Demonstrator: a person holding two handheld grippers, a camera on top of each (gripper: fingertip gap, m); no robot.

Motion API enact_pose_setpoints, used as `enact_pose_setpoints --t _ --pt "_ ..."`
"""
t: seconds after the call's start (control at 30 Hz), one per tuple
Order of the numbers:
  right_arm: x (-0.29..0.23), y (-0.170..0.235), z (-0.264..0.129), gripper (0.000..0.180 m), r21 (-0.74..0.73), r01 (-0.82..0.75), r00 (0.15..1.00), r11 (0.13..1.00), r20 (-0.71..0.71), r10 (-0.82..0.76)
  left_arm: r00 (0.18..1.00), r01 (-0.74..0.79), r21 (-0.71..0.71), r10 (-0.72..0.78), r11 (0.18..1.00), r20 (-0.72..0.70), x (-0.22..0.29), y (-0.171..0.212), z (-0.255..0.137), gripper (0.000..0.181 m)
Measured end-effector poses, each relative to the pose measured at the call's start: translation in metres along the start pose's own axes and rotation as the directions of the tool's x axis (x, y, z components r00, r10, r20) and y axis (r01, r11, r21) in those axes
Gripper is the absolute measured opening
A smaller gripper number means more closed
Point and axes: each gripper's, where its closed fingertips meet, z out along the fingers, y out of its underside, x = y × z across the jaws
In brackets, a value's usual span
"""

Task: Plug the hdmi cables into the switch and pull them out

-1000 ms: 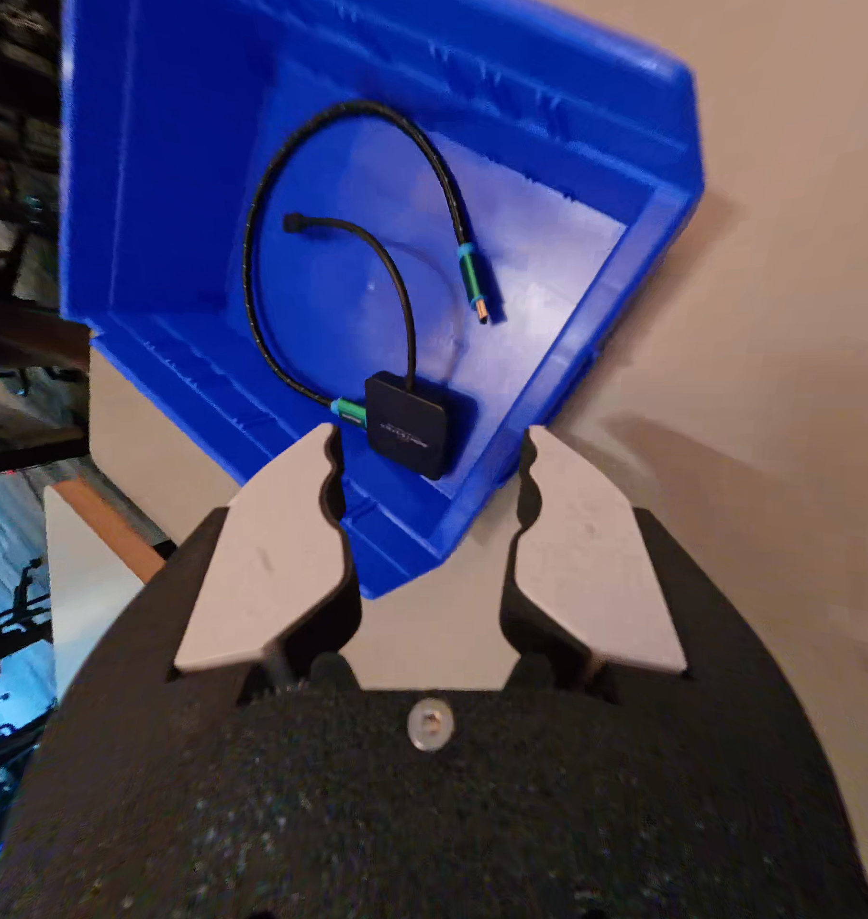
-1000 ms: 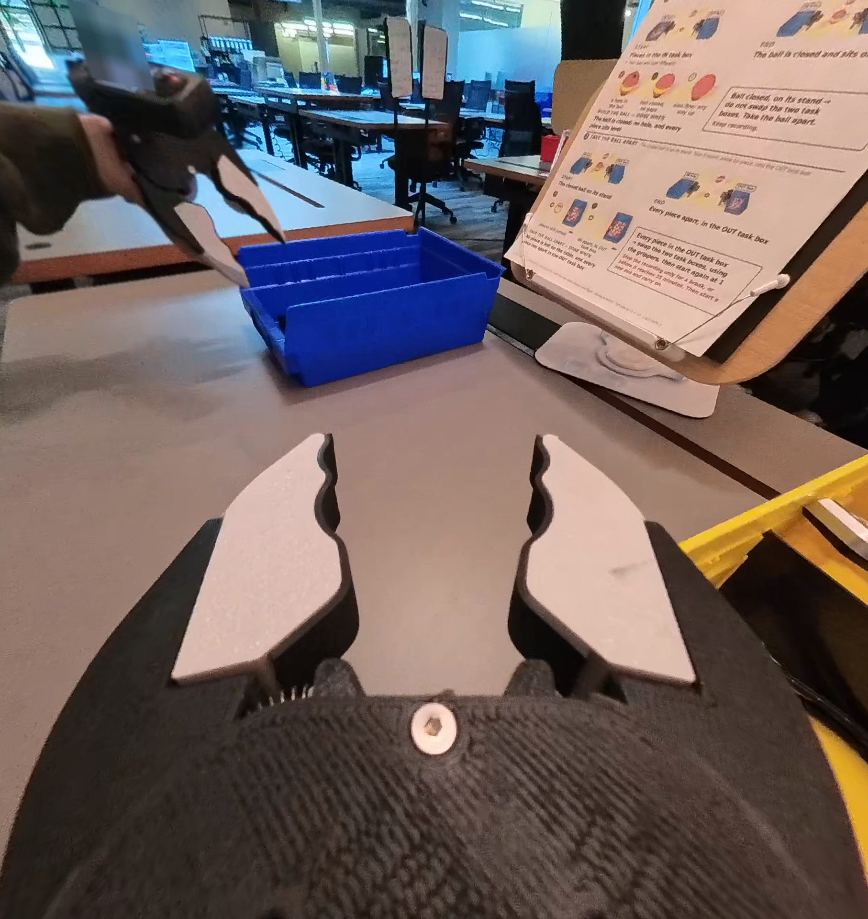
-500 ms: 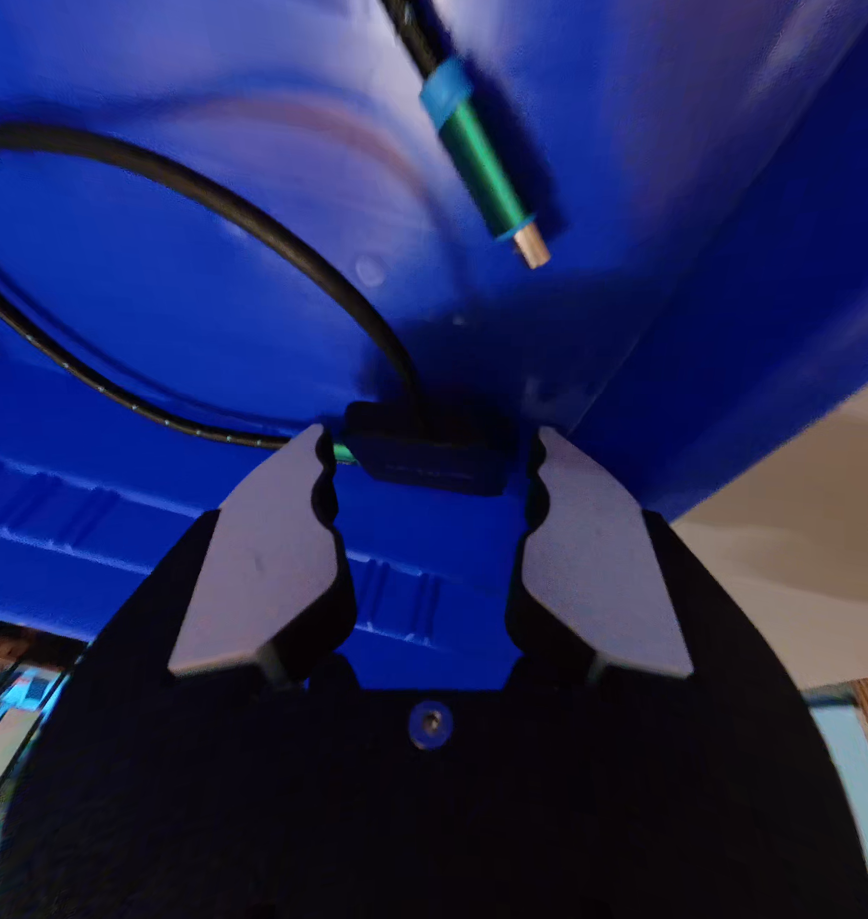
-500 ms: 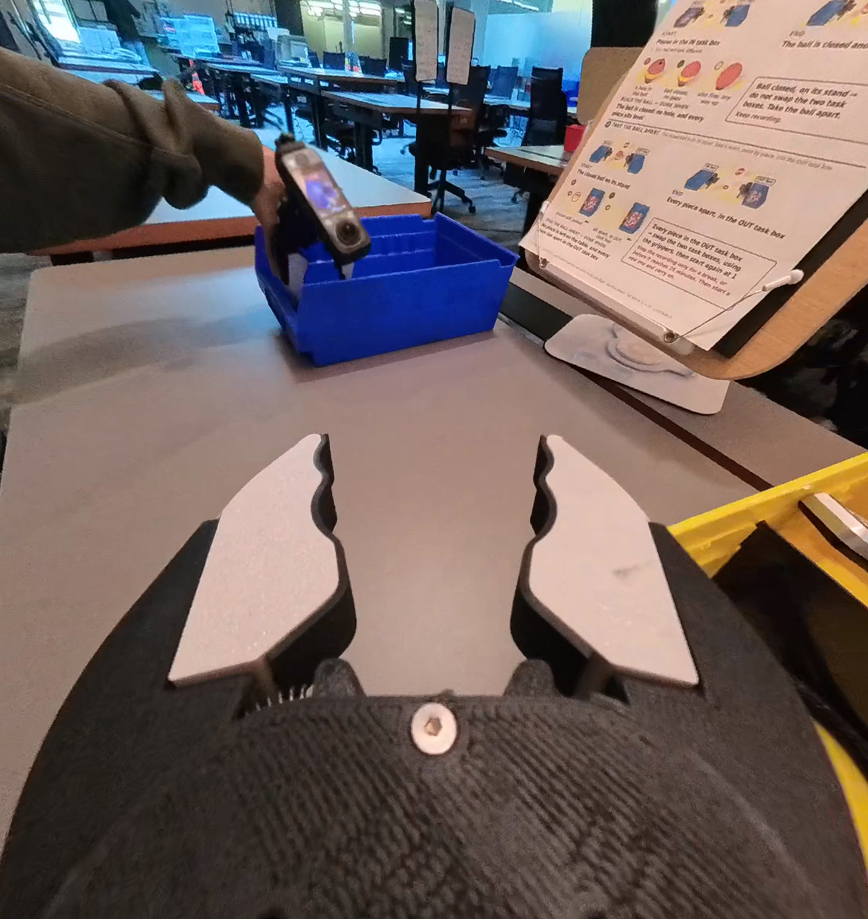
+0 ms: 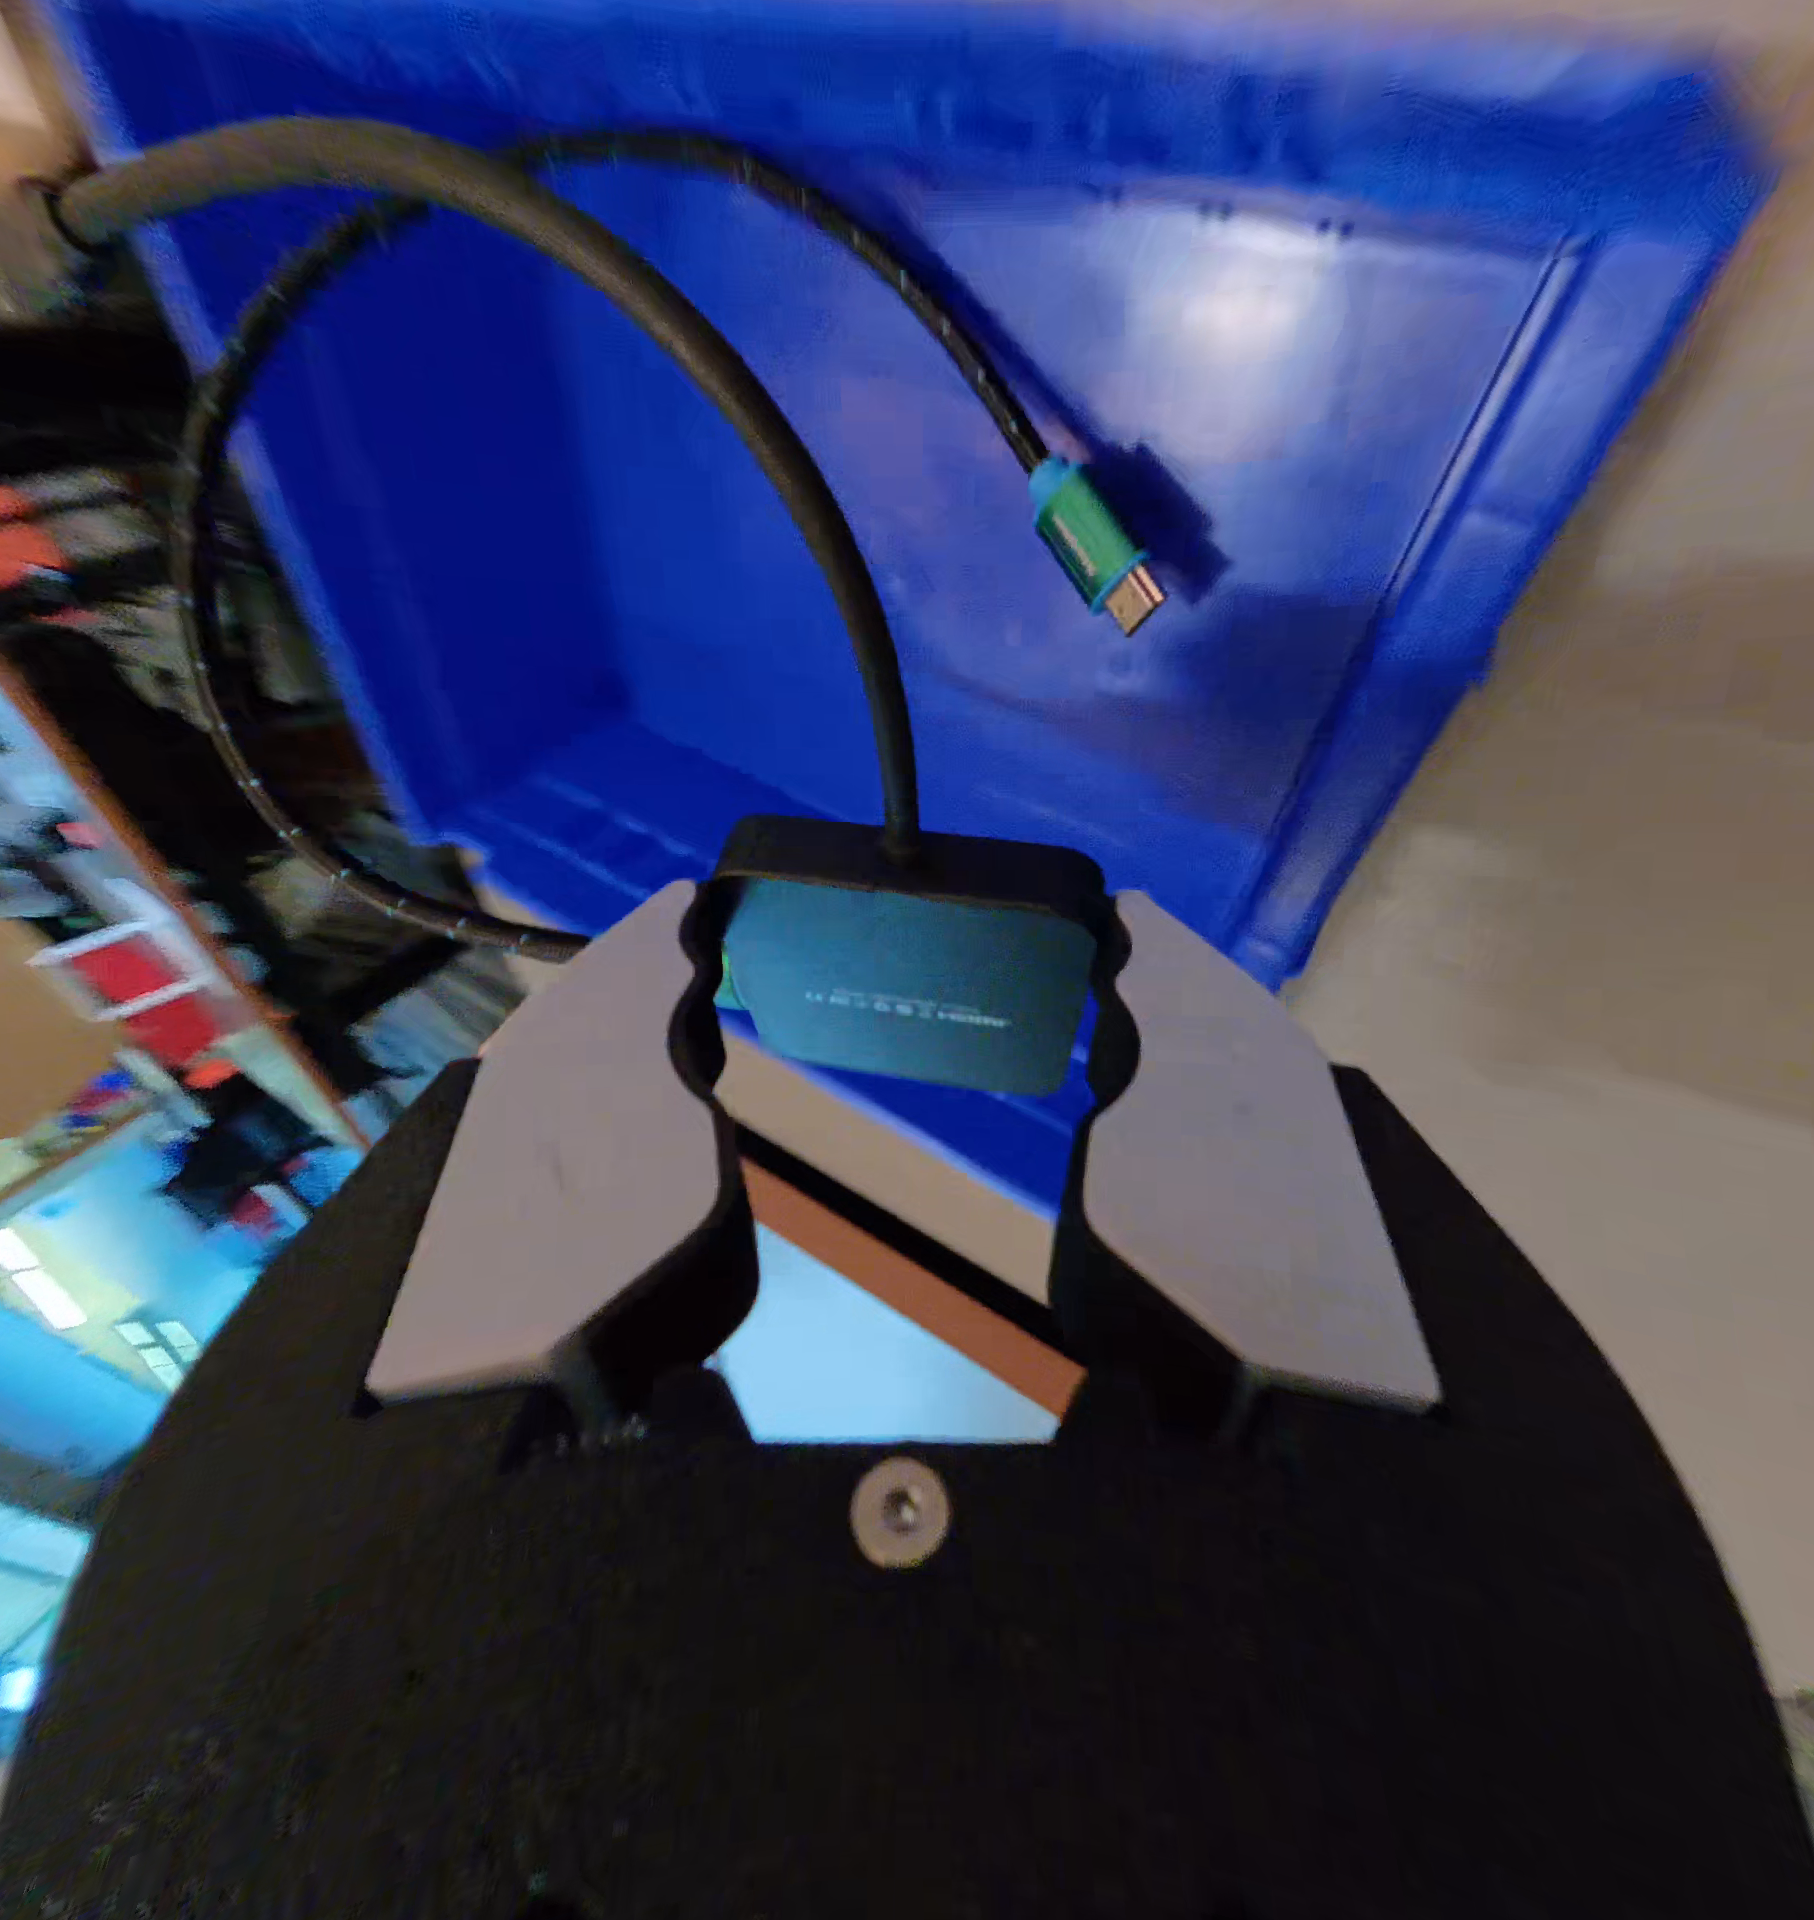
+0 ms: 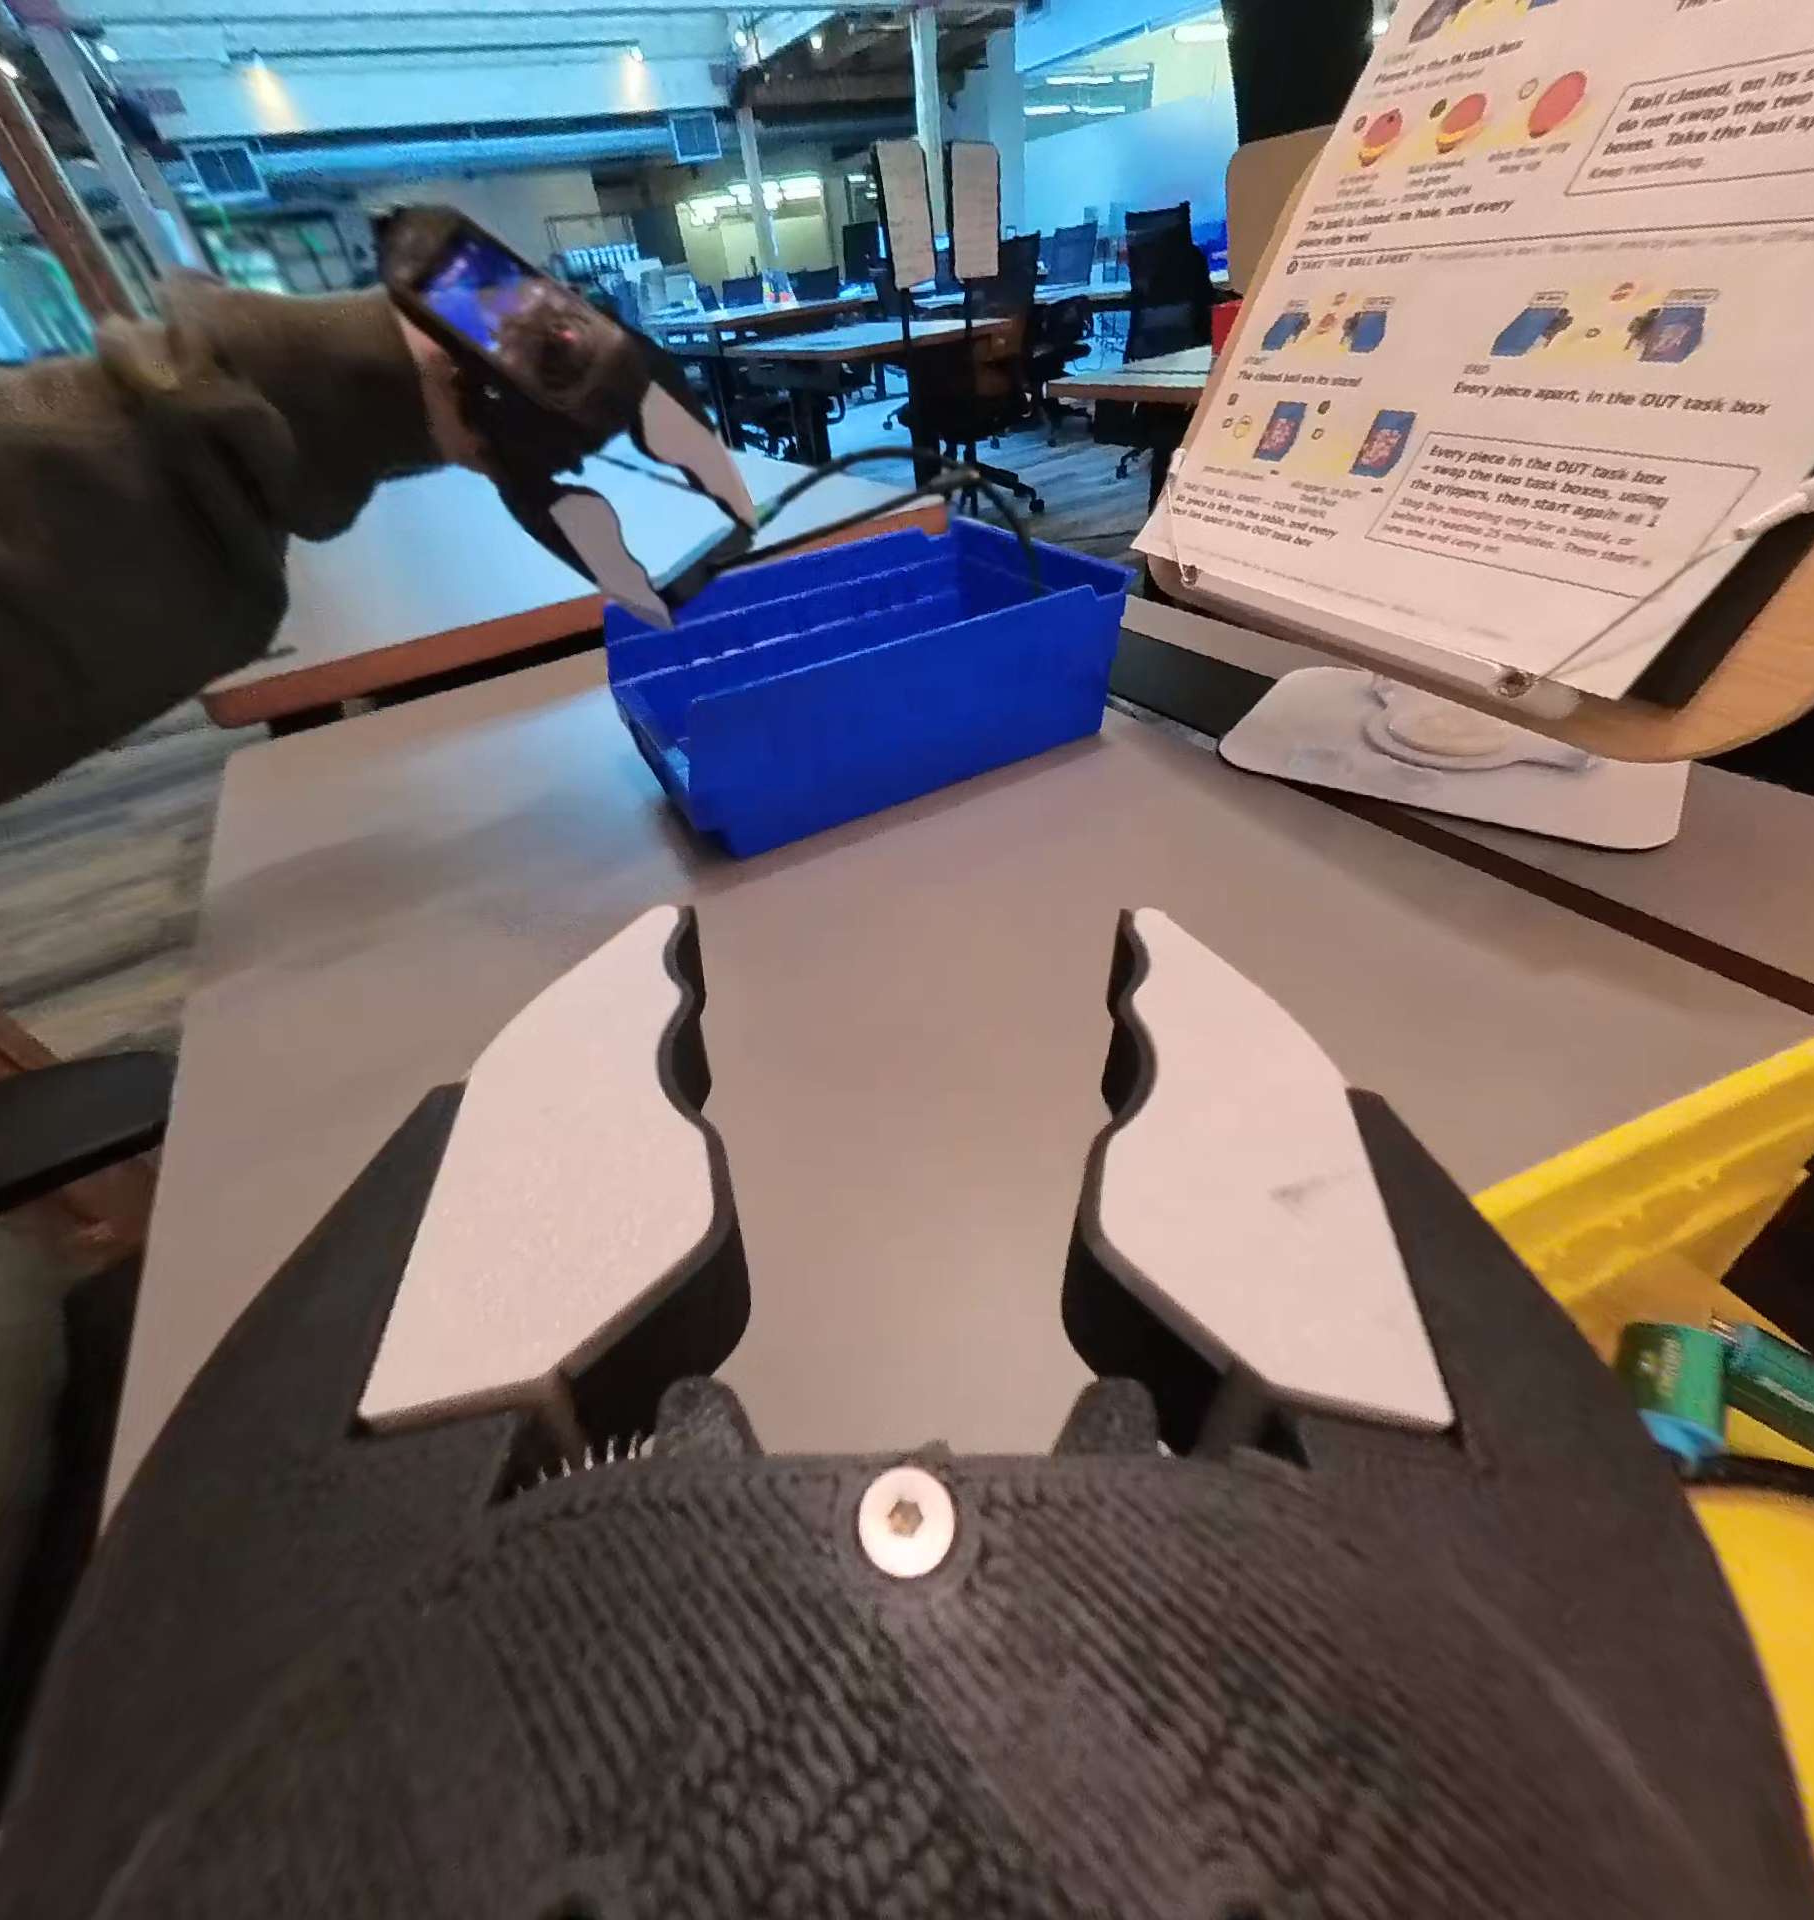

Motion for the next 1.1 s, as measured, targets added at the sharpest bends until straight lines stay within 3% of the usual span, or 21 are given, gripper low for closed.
enact_pose_setpoints --t 0.03,0.2,0.33,0.5,0.57,0.6,0.67,0.83,0.87,0.9,0.93,0.97,1.1 --pt "-0.003 -0.002 0.003 0.075 0.009 -0.022 1.0 1.0 0.008 0.022 0.998 -0.024 0.019 0.023 1.0 0.054 -0.003 -0.009 -0.02 0.068" --pt "-0.026 -0.005 0.025 0.075 0.042 -0.169 0.983 0.985 0.085 0.165 0.964 -0.156 0.182 0.11 0.971 0.243 0.014 -0.08 -0.095 0.067" --pt "-0.064 -0.006 0.047 0.069 0.034 -0.222 0.962 0.974 0.173 0.213 0.942 -0.213 0.328 0.105 0.92 0.318 0.043 -0.14 -0.121 0.068" --pt "-0.078 -0.016 0.055 0.065 0.104 -0.213 0.969 0.972 0.149 0.196 0.941 -0.228 0.478 0.066 0.848 0.333 0.069 -0.193 -0.153 0.067" --pt "-0.079 -0.013 0.054 0.058 0.06 -0.201 0.972 0.978 0.133 0.192 0.93 -0.254 0.495 0.07 0.831 0.359 0.075 -0.206 -0.167 0.067" --pt "-0.079 -0.005 0.055 0.066 0.003 -0.218 0.968 0.976 0.13 0.216 0.925 -0.262 0.507 0.065 0.821 0.374 0.076 -0.212 -0.174 0.067" --pt "-0.093 -0.001 0.056 0.072 -0.051 -0.315 0.913 0.948 0.258 0.318 0.919 -0.265 0.55 0.033 0.792 0.394 0.076 -0.221 -0.187 0.067" --pt "-0.103 -0.038 0.047 0.069 0.128 -0.57 0.752 0.812 0.479 0.452 0.937 -0.23 0.715 -0.048 0.66 0.347 0.089 -0.25 -0.21 0.066" --pt "-0.107 -0.045 0.043 0.064 0.138 -0.604 0.713 0.785 0.534 0.454 0.935 -0.224 0.714 -0.061 0.663 0.35 0.088 -0.252 -0.209 0.066" --pt "-0.109 -0.049 0.04 0.047 0.147 -0.621 0.693 0.77 0.562 0.451 0.934 -0.21 0.718 -0.081 0.663 0.348 0.087 -0.253 -0.208 0.066" --pt "-0.11 -0.051 0.037 0.028 0.164 -0.619 0.693 0.768 0.576 0.435 0.935 -0.197 0.725 -0.095 0.66 0.341 0.086 -0.255 -0.206 0.066" --pt "-0.108 -0.051 0.037 0.02 0.183 -0.615 0.704 0.767 0.565 0.43 0.937 -0.184 0.725 -0.104 0.664 0.333 0.086 -0.256 -0.203 0.066" --pt "-0.1 -0.036 0.048 0.034 0.173 -0.568 0.769 0.805 0.462 0.443 0.941 -0.141 0.702 -0.126 0.698 0.315 0.085 -0.259 -0.19 0.067"
